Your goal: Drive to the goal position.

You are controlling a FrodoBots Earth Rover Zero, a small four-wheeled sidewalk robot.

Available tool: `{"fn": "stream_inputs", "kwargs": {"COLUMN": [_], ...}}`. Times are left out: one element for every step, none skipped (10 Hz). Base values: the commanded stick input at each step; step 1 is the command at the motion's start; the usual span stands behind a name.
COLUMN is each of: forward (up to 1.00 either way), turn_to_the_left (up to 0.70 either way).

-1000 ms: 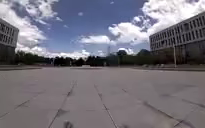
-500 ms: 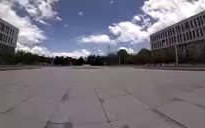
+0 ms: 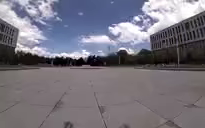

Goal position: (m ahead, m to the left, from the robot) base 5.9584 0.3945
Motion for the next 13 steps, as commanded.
{"fn": "stream_inputs", "kwargs": {"forward": [0.7,0.7,0.7,0.7,0.7,0.7,0.7,0.7,0.7,0.7,0.7,0.7,0.7], "turn_to_the_left": [0.0,0.0,0.0,0.0,0.0,0.0,0.0,0.03,0.15,0.3,0.34,0.34,0.19]}}
